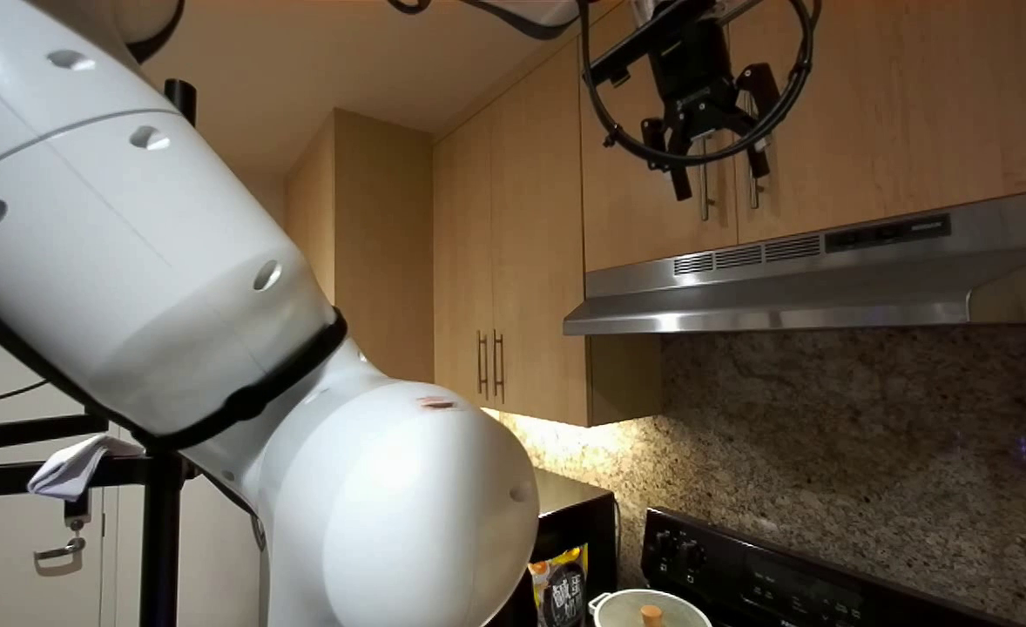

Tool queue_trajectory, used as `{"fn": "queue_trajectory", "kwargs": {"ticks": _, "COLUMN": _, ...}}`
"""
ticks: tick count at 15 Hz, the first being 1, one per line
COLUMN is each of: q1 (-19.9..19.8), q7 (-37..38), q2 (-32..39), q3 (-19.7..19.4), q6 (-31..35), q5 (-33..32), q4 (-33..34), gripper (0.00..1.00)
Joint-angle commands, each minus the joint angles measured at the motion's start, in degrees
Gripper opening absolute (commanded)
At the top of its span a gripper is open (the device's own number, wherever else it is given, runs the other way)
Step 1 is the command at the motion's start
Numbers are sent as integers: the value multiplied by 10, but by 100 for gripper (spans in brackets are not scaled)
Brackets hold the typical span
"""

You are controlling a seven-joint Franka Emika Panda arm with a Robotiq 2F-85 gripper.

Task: Close the open drawer

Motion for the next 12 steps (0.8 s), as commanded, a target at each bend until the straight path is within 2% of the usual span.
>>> {"fn": "queue_trajectory", "kwargs": {"ticks": 1, "q1": -3, "q7": -7, "q2": -5, "q3": -4, "q6": -23, "q5": 2, "q4": -10, "gripper": 100}}
{"fn": "queue_trajectory", "kwargs": {"ticks": 9, "q1": -13, "q7": 11, "q2": -32, "q3": -1, "q6": -78, "q5": -7, "q4": -96, "gripper": 100}}
{"fn": "queue_trajectory", "kwargs": {"ticks": 12, "q1": -28, "q7": 52, "q2": -35, "q3": 11, "q6": -66, "q5": -8, "q4": -138, "gripper": 100}}
